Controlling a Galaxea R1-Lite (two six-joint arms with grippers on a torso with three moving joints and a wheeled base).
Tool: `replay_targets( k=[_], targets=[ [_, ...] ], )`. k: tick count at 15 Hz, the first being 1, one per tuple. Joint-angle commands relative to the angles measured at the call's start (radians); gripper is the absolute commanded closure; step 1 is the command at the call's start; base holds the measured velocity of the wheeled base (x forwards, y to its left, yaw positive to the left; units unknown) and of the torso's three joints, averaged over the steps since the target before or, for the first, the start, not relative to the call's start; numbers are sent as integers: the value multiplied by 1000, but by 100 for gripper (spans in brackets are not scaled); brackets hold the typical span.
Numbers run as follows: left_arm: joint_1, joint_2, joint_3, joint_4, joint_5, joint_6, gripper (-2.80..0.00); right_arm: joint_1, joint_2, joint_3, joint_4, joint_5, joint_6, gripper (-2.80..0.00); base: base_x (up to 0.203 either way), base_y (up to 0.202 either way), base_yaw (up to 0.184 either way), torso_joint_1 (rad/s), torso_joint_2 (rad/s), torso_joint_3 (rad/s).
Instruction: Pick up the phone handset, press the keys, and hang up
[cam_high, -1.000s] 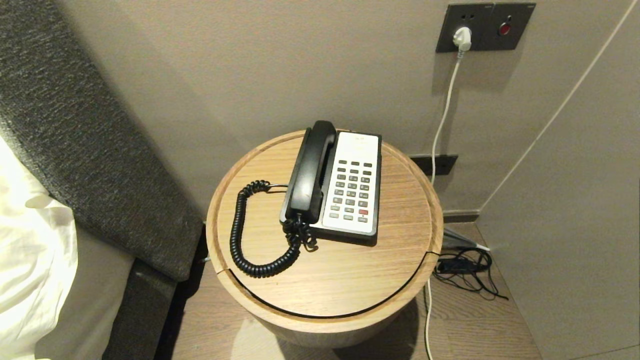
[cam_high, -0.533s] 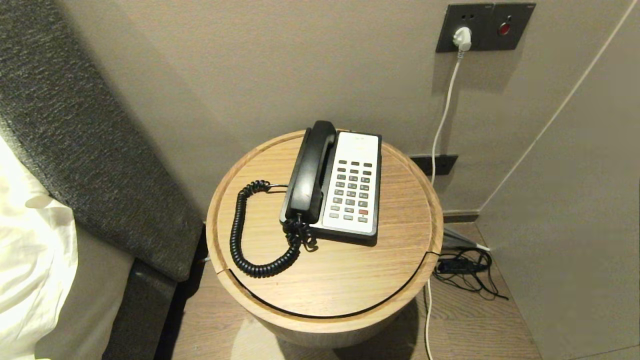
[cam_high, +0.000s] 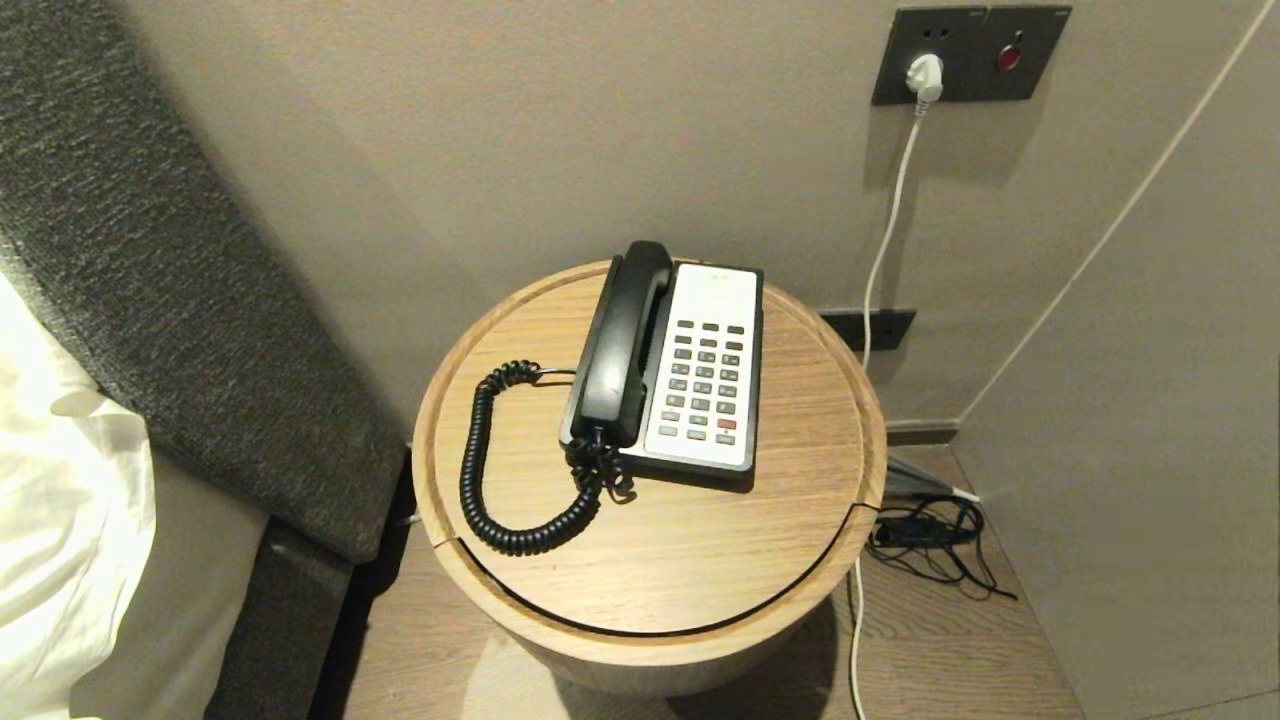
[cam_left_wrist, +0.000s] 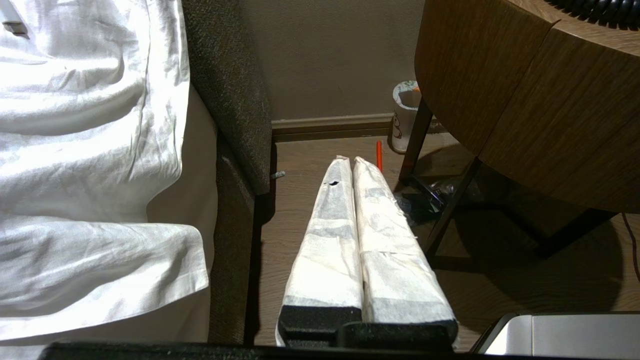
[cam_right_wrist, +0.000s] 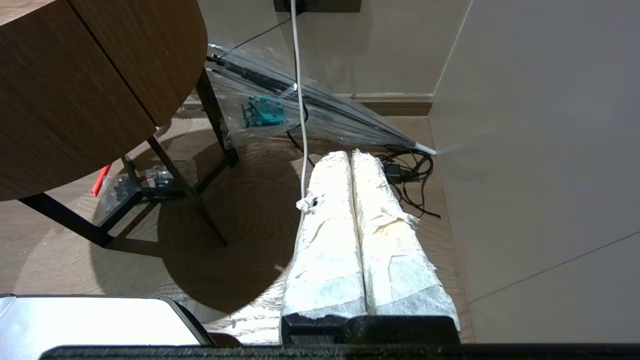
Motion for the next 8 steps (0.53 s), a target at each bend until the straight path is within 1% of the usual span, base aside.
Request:
replay_targets(
  k=[1, 8],
  targets=[
    [0, 2, 2, 1, 0, 1, 0, 1, 2, 0, 0, 0, 0, 0, 0, 0, 0, 0, 0, 0],
    [0, 2, 2, 5, -2, -7, 0, 1, 2, 0, 0, 0, 0, 0, 0, 0, 0, 0, 0, 5]
  ],
)
